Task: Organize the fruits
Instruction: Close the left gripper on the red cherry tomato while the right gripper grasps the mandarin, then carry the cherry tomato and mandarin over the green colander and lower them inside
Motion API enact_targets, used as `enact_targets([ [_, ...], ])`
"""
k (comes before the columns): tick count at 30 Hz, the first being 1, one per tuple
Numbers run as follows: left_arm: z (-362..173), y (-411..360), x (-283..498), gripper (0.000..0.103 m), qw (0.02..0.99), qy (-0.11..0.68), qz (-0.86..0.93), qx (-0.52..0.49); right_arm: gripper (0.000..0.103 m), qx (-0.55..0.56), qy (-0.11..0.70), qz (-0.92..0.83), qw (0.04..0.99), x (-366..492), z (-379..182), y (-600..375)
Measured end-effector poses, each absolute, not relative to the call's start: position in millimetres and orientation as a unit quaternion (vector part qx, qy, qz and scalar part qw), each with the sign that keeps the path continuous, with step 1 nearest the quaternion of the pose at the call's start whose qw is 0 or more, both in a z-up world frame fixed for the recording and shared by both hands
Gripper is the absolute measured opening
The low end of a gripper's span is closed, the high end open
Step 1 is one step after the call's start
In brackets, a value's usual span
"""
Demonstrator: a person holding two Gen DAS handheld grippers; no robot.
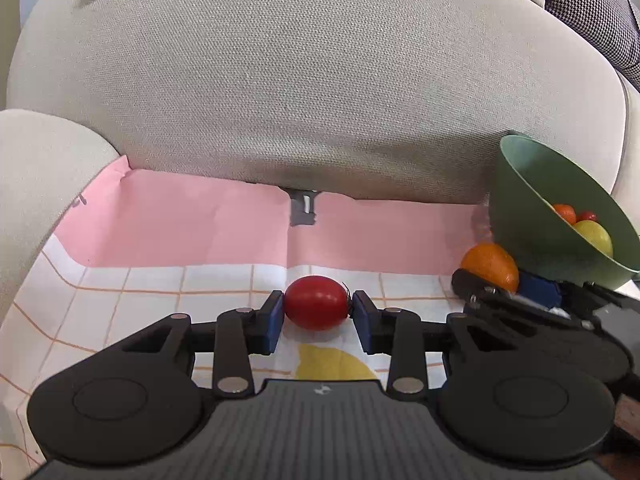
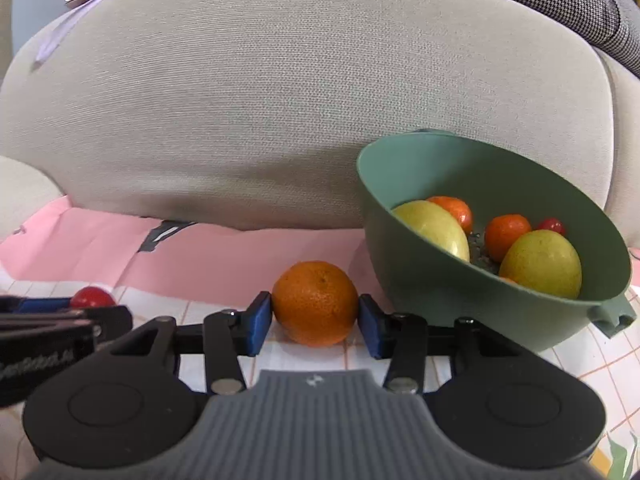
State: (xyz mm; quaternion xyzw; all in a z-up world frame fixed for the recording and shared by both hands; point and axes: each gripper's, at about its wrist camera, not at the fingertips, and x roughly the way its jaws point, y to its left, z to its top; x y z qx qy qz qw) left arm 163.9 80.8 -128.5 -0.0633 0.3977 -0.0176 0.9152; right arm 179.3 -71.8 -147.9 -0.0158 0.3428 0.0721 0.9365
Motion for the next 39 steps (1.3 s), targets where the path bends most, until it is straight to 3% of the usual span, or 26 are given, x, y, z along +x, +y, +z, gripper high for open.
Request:
enact_targets([
  [17, -97, 54, 131, 0.041, 0.910, 0.409, -0.036, -0.066, 0.044, -0.078, 0.342, 0.178, 0.919, 105, -114, -113],
  [39, -34, -25, 106, 0.041, 0.909, 0.383, -0.157, -0.053, 0.044, -0.035, 0.282, 0.159, 0.945, 55, -40, -209],
])
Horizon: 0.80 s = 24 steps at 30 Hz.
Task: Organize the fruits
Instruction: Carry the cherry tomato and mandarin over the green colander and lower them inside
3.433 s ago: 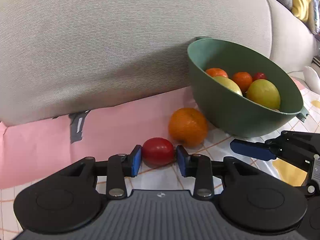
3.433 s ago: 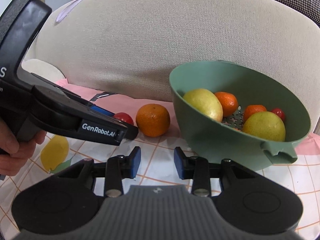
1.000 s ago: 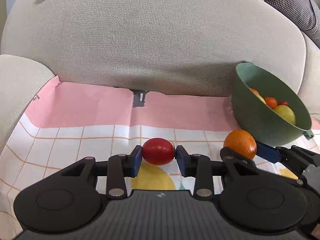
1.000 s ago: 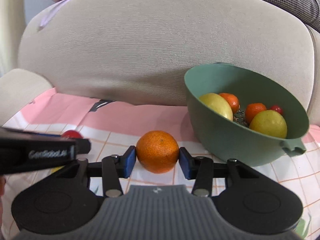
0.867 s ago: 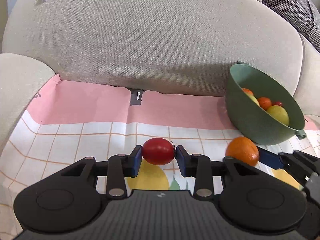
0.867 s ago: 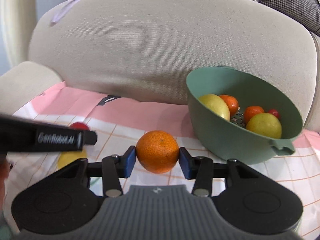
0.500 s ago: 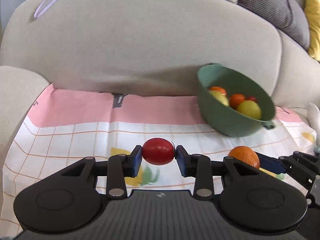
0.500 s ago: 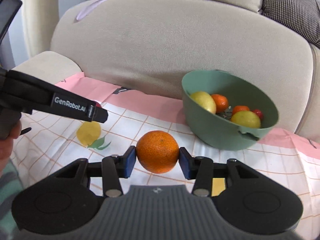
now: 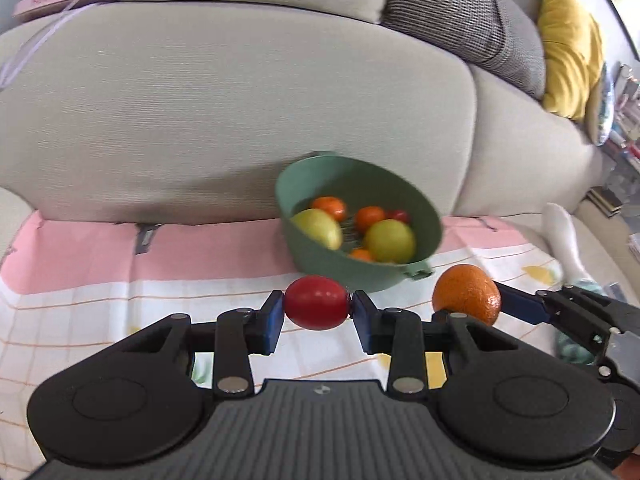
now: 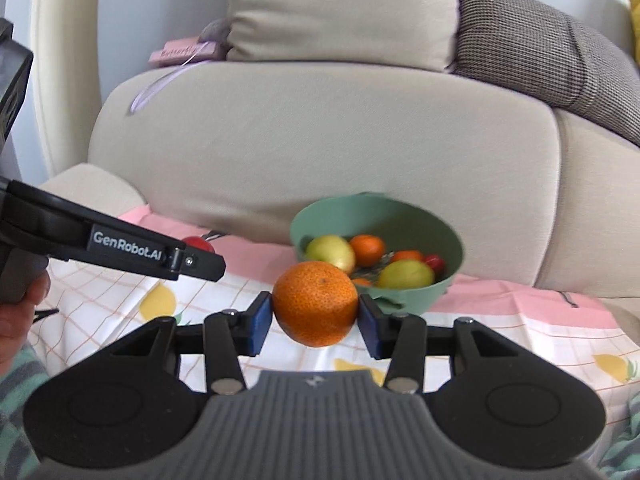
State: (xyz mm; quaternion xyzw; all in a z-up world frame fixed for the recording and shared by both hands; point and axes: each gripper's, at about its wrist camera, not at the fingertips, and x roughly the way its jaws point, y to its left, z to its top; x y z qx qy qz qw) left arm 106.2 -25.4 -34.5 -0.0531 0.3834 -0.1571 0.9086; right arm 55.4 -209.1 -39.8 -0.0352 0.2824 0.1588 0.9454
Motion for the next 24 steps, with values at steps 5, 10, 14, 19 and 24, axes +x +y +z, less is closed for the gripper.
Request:
enact_targets([
  [5, -26, -40, 128, 0.041, 0.899, 0.395, -0.182, -0.051, 0.044, -0.031, 0.273, 0.156, 0.949, 63, -35, -226],
  [10, -23, -55, 152, 0.041, 0.894, 0.404, -0.191, -0.028, 0.044, -0.040, 0.271, 0.169, 0.947, 84, -32, -236],
  [14, -24, -65, 170, 0.041, 0.891, 0.410, -0.196, -0.003, 0.044, -0.057, 0.278, 0.185, 0.941, 108, -36, -239],
  [19, -30, -74, 192, 0.041, 0.887, 0.415, -0.200, 0.026, 0.044, -0.091, 0.291, 0.213, 0.928, 145, -43, -238],
  [24, -39, -75, 216, 0.041, 0.881, 0.427, -0.202, 0.019, 0.044, -0.098, 0.323, 0.234, 0.912, 184, -52, -238],
])
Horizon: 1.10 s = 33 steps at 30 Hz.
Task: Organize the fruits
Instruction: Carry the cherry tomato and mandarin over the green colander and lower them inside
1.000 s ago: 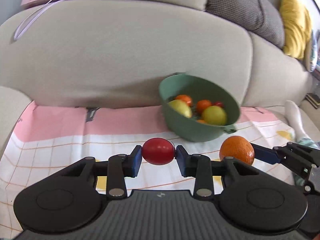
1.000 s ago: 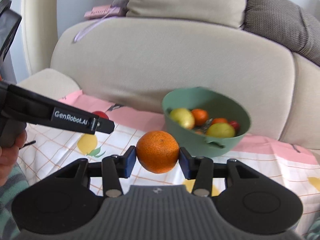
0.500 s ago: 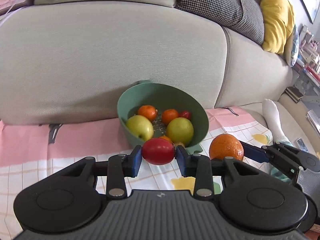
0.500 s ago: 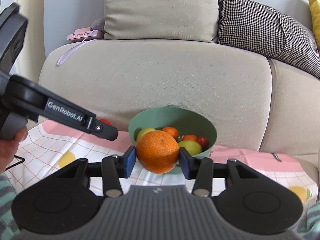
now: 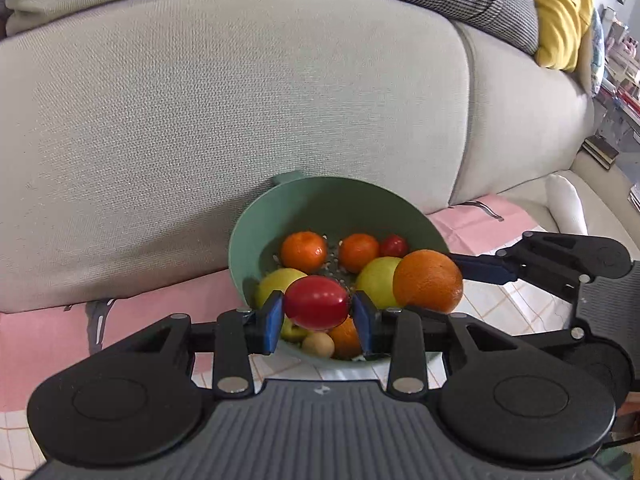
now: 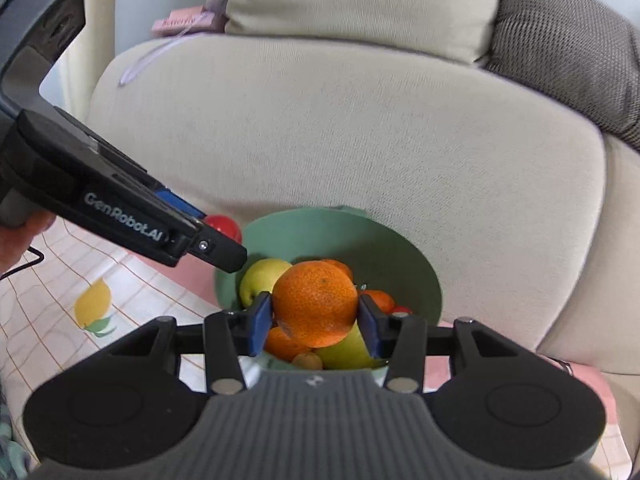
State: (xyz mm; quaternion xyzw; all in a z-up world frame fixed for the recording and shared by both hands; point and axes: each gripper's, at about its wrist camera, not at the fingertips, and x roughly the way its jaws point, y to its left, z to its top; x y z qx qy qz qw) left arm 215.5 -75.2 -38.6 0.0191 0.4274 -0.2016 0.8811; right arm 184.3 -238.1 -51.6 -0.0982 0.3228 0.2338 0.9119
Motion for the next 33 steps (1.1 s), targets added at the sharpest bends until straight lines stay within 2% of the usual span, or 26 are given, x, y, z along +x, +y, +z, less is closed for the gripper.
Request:
enact_targets([
  [12, -52, -78, 247, 0.041, 0.876, 0.434, -0.207, 0.027, 0.044, -0.146, 0.360, 0.266, 0.882, 239, -78, -220],
  [17, -56, -77, 251, 0.041, 0.875, 0.435, -0.212, 0.029, 0.044, -0.194, 0.369, 0.277, 0.866, 249, -89, -212],
  [30, -59, -69, 255, 0.041, 0.871, 0.443, -0.211, 0.019, 0.044, -0.220, 0.389, 0.288, 0.847, 265, -101, -208],
  [33, -59, -67, 256, 0.041, 0.870, 0.445, -0.210, 0.015, 0.043, -0.254, 0.400, 0.278, 0.836, 269, -108, -196],
])
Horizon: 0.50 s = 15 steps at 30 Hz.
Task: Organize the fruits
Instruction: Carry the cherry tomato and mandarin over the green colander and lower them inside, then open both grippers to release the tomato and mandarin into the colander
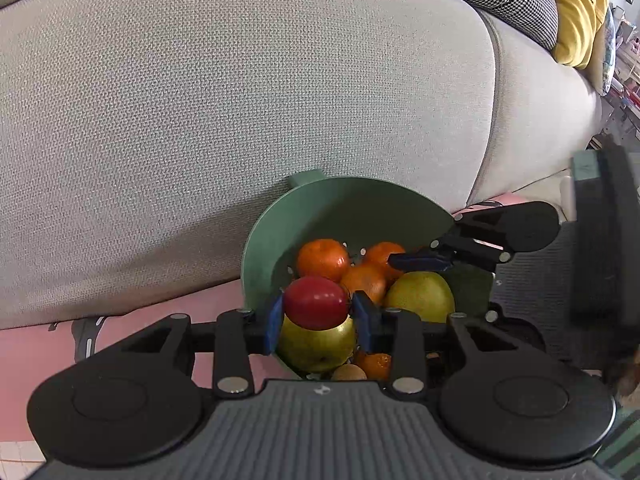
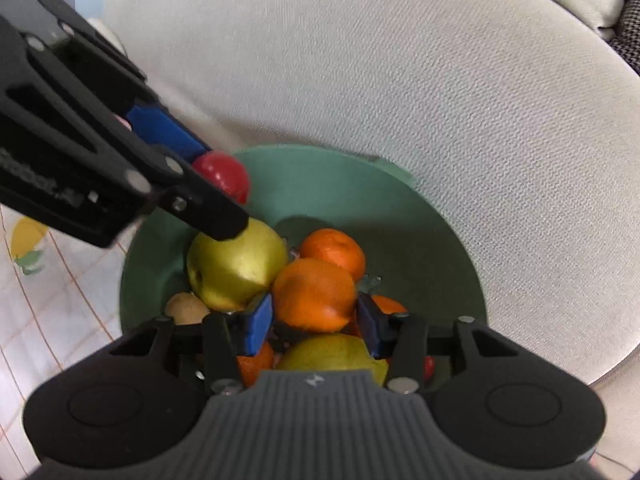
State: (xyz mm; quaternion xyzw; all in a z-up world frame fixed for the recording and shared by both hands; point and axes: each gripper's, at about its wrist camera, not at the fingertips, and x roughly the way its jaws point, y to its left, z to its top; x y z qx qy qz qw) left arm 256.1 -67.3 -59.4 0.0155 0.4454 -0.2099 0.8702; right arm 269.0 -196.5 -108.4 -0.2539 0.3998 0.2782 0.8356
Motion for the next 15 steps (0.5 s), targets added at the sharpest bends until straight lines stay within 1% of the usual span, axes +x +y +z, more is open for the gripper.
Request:
enact_targets([
  [2, -59, -67, 256, 0.041, 0.870, 0.447, -0.209, 0.013, 0.044, -0.267, 0.409, 0.284, 0.825, 273, -112, -199],
  [6, -61, -67, 256, 0.041, 0.867, 0.450, -0.213, 0.012, 0.043, -0.252, 0.410, 0.286, 0.828, 275, -107, -207],
  [10, -59, -73, 253, 0.041, 0.862, 0.453, -0.227, 0.013, 0.043, -0.190, 0.409, 0.281, 0.847, 273, -93, -221],
  [12, -58, -76, 251, 0.041, 0.860, 0.453, -0.235, 0.017, 0.046, -0.156, 0.405, 0.271, 0.859, 270, -85, -229],
  [15, -57, -83, 250, 0.041, 0.855, 0.457, -0.244, 0.019, 0.046, -0.143, 0.380, 0.245, 0.881, 253, -72, -232],
])
